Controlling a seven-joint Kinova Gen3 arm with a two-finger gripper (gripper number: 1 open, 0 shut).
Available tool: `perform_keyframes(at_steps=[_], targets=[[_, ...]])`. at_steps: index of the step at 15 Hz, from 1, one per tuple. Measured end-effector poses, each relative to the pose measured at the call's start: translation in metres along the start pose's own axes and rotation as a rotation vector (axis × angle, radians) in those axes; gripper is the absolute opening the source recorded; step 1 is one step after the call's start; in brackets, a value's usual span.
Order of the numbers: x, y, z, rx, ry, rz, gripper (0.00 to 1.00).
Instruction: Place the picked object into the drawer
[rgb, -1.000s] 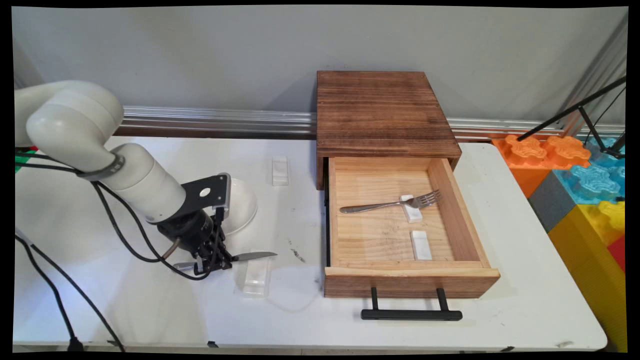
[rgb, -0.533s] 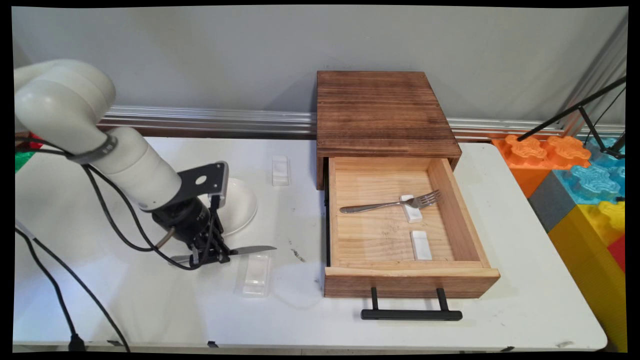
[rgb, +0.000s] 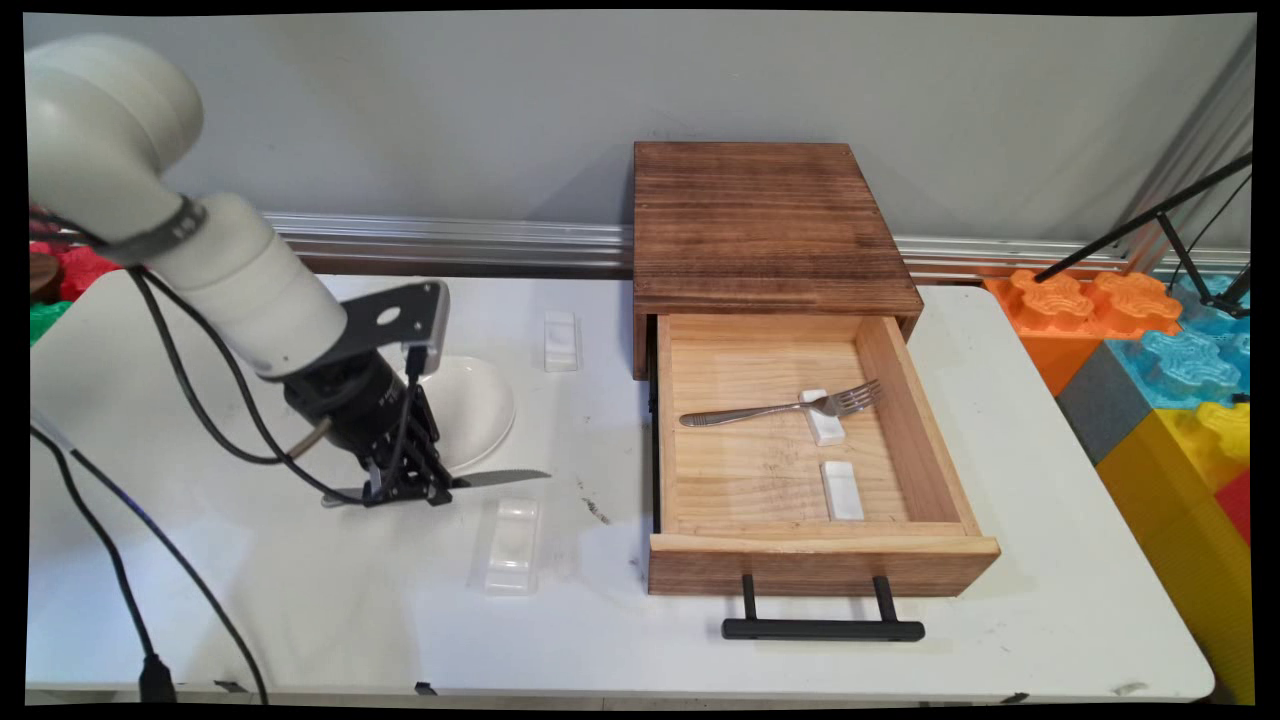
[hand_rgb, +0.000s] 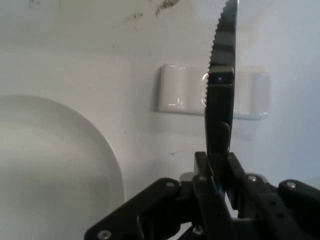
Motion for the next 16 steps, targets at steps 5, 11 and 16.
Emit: perform_keyframes(at_steps=[5, 11, 16], targets=[[0.018, -0.006, -0.037, -0.011, -0.005, 0.018, 0.00], [0.049, -0.015, -0.072, -0.023, 0.005, 0.050, 0.00], [0.074, -0.018, -0.084, -0.021, 0.024, 0.063, 0.00]])
